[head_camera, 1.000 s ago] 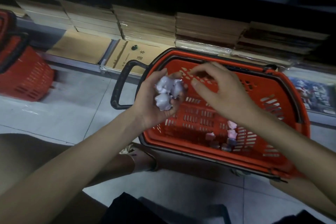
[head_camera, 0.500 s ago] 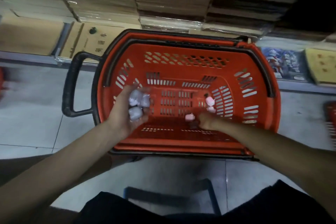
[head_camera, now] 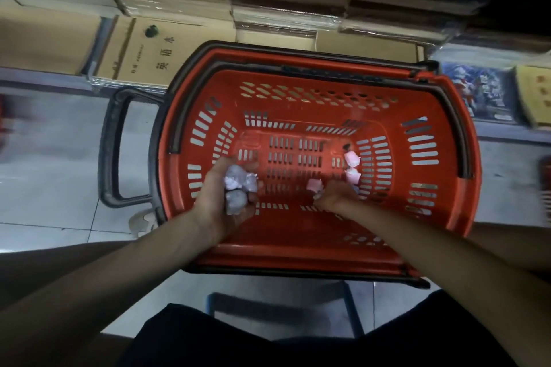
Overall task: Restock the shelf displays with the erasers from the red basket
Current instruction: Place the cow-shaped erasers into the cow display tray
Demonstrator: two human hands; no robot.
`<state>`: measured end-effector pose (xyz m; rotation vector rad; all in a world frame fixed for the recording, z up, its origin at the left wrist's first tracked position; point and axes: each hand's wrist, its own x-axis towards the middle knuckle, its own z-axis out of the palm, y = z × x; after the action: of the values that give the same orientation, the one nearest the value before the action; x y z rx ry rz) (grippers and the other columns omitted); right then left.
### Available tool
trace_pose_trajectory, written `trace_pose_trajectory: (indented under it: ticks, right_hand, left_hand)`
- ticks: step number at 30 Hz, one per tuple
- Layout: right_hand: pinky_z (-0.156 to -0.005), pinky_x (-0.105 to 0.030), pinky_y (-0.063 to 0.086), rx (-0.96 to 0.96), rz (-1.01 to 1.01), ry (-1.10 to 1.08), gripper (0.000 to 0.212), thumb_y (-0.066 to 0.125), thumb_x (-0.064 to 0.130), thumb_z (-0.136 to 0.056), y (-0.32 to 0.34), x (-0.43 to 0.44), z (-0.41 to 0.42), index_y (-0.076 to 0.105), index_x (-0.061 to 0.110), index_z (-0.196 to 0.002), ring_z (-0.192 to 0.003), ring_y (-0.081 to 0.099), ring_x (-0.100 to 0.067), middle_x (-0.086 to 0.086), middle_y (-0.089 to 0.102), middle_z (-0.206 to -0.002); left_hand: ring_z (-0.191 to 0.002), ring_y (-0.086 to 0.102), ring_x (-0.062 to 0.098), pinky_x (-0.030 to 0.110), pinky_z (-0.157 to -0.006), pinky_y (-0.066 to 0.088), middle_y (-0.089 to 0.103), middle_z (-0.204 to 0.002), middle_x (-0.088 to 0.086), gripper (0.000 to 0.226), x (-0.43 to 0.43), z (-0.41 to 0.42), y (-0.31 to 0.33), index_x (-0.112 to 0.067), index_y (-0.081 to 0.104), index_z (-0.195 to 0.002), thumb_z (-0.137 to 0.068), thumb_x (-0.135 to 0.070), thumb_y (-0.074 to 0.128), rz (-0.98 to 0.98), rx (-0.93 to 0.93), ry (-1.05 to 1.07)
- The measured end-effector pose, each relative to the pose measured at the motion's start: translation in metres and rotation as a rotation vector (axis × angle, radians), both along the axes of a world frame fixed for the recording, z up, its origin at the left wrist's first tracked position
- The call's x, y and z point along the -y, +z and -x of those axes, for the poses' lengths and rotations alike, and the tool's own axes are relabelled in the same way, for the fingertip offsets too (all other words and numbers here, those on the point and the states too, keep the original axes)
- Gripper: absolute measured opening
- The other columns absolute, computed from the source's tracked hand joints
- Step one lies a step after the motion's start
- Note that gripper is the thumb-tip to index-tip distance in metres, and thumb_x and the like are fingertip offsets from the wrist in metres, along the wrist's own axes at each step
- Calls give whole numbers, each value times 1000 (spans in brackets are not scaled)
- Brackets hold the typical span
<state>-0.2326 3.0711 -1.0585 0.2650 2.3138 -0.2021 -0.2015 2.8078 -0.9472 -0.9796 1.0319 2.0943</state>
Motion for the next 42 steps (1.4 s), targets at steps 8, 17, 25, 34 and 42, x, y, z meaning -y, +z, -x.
trace_pose_trajectory:
  ticks: [8,17,25,34,42]
  right_hand:
    - [-75,-28,40,-203,206,-77,37,74,43,-86,38,-8,16,43,27,-99,-100,63,-28,-3,60,-104]
    - [-59,-41,50,-691,538,-8,44,76,37,-87,143,20,41,42,24,-110,-66,67,-28,-2,70,-80]
    - [-66,-40,54,-925,917,50,40,74,31,-93,264,45,47,46,27,-120,-74,68,-15,1,72,-89]
    - [-64,-30,52,-777,1428,-292,50,73,-8,-85,365,55,78,59,19,-125,-72,66,-17,-10,72,-94]
    - [-55,-34,47,-911,1297,-350,18,71,31,-97,408,52,112,60,24,-109,-63,60,-19,-13,65,-87]
  left_hand:
    - [-65,34,17,19,-45,30,61,-70,-1,28,-4,30,16,-23,61,-91,-70,-41,62,-4,-62,-10]
    - [-47,54,10,16,-41,37,63,-71,0,39,-1,55,66,-15,64,-102,-105,-49,42,-16,-171,86]
    - [-68,57,15,17,-46,37,63,-91,7,39,-7,77,151,-12,69,-93,-92,-48,53,-227,-348,11]
    - [-74,58,15,14,-41,40,63,-87,7,19,-24,116,257,-15,61,-90,-91,-34,59,-307,-567,17]
    - [-66,56,13,17,-48,30,61,-92,5,15,-27,144,299,-18,67,-77,-71,-30,74,-161,-736,80]
